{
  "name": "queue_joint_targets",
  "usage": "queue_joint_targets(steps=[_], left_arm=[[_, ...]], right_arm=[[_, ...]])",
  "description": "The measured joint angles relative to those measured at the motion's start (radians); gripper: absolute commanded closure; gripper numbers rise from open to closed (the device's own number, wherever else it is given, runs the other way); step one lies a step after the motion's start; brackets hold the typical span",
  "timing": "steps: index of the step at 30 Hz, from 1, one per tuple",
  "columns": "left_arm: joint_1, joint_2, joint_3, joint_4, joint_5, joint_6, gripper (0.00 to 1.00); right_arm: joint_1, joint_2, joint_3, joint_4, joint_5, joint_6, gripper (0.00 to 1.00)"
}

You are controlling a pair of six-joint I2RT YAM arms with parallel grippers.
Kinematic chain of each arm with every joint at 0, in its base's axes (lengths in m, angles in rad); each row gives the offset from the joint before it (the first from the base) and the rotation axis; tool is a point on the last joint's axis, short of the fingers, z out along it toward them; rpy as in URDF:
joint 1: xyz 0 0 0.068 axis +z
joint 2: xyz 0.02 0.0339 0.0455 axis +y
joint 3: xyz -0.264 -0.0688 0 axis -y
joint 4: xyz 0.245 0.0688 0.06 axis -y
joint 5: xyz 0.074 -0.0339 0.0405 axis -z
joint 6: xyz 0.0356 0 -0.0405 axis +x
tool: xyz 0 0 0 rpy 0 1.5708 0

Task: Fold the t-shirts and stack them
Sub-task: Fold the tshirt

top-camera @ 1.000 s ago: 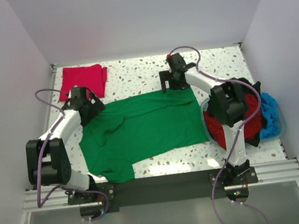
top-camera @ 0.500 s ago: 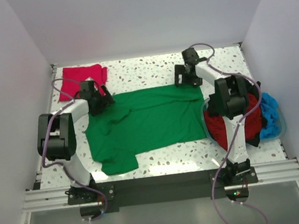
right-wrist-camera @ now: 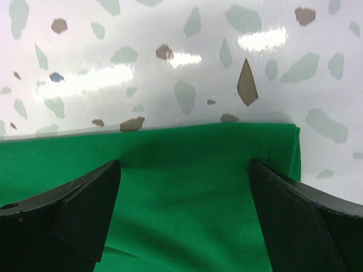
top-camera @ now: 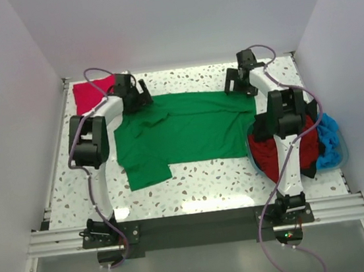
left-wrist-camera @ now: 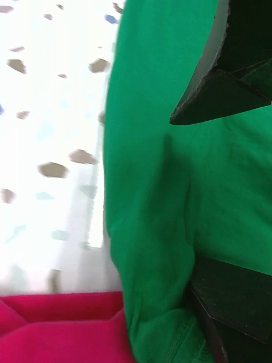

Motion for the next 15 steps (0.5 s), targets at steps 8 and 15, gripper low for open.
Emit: queue_joint_targets(steps=[8,15], left_arm=[[-0.001,0.214,0.354,-0.117,-0.049,0.031,0.0],[-0.001,0.241,0.414,-0.16,-0.05,0.032,0.0]], right_arm=[[-0.002,0.048,0.076,0.003,-0.013,-0.031,0.01],[-0.001,0.066,0.113,-0.007,-0.028,-0.07,0.01]])
